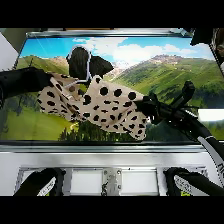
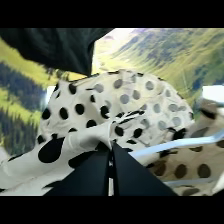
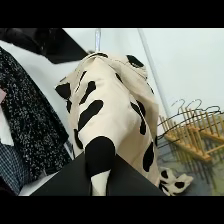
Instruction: Fold the clothes and pants, and hang the long-sleeved shirts on hangers.
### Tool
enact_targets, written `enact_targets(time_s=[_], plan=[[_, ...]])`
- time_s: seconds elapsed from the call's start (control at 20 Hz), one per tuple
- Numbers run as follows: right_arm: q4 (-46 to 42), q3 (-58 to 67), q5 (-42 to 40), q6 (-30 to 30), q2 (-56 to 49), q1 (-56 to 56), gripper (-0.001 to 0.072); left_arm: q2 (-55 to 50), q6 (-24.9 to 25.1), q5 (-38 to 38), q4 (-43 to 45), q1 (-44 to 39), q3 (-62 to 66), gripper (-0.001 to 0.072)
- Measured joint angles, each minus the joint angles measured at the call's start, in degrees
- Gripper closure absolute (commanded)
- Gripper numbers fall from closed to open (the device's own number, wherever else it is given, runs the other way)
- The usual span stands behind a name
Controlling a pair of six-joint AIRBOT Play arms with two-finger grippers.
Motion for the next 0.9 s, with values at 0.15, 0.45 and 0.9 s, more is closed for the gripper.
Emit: enact_targets(time_s=[0.15,0.45,0.9], plan=[[2.71,-0.28,0.15,-1.55,-1.11,0.87,0.0701,-4.04,0.44,-2.19,1.36,-3.48,5.70,0.0697],[9.07,-0.42,-0.04,-2.89,-1.68,1.84,0.0702,-8.02,0.59,-5.05,4.70,-11.93,11.63,0.0697],[11.10,-0.42,-2.45,-4.35,-2.16,6.03,0.0701,-8.57,0.02,-1.55,5.70,-17.62,12.52,0.0696]])
